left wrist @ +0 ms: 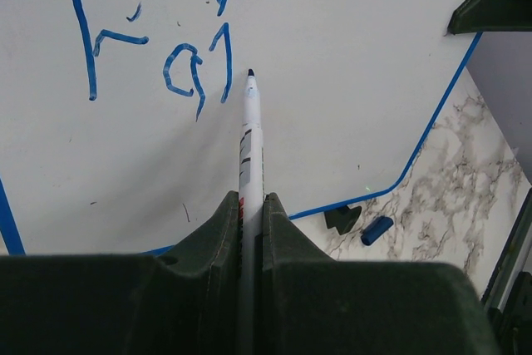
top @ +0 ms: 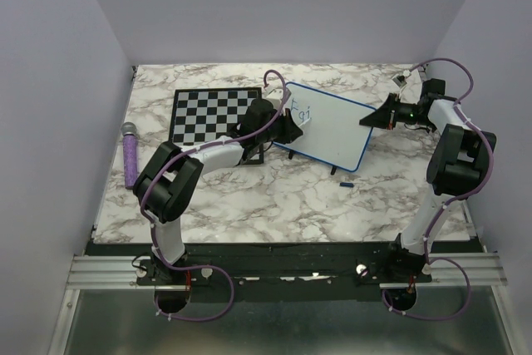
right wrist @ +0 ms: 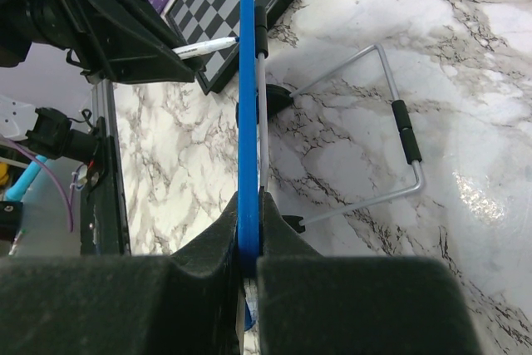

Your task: Write a sentence on the whiteboard

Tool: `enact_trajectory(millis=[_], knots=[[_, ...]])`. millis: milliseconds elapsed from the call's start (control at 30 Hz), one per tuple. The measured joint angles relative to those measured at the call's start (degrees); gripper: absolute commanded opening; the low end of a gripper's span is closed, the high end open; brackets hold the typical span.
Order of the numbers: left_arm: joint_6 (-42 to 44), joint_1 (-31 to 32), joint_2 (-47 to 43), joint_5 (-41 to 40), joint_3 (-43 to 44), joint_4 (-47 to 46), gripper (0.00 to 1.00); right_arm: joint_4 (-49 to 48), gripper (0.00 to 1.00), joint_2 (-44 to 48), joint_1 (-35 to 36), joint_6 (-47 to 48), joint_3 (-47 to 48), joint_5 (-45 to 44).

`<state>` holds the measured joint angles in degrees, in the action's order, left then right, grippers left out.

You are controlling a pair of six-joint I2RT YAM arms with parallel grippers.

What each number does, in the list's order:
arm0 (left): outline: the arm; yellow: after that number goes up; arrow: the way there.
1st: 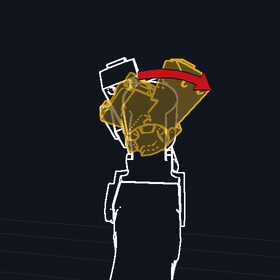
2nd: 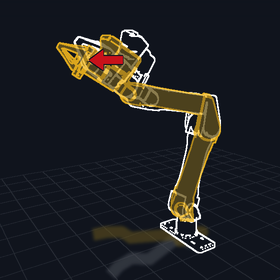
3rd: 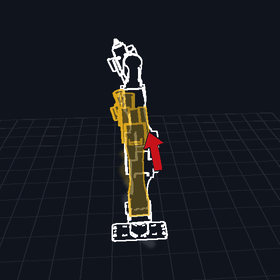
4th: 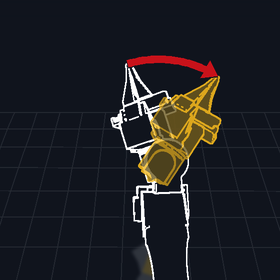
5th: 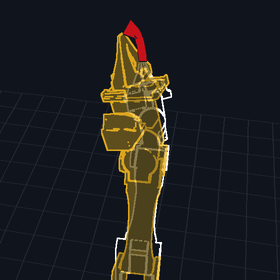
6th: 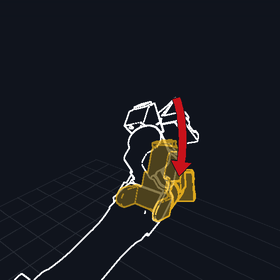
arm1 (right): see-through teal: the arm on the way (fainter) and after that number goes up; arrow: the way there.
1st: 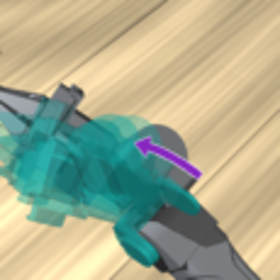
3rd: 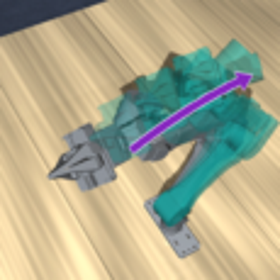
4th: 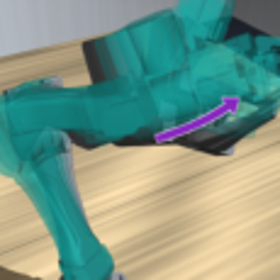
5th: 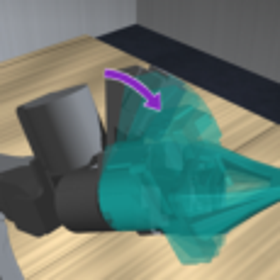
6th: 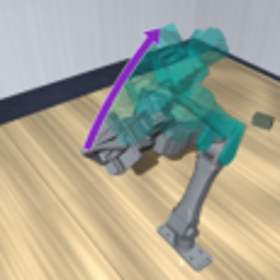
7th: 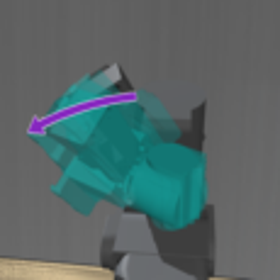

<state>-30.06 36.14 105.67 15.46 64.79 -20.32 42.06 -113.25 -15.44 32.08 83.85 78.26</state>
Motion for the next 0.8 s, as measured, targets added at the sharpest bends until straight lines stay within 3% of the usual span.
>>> enact_trajectory(millis=[800], knots=[[0.04, 0.00, 1.11, -1.99, 3.87, 2.99, 0.00, 0.02, 0.00, -0.02, 0.00, 0.13, 0.09, -0.02]])
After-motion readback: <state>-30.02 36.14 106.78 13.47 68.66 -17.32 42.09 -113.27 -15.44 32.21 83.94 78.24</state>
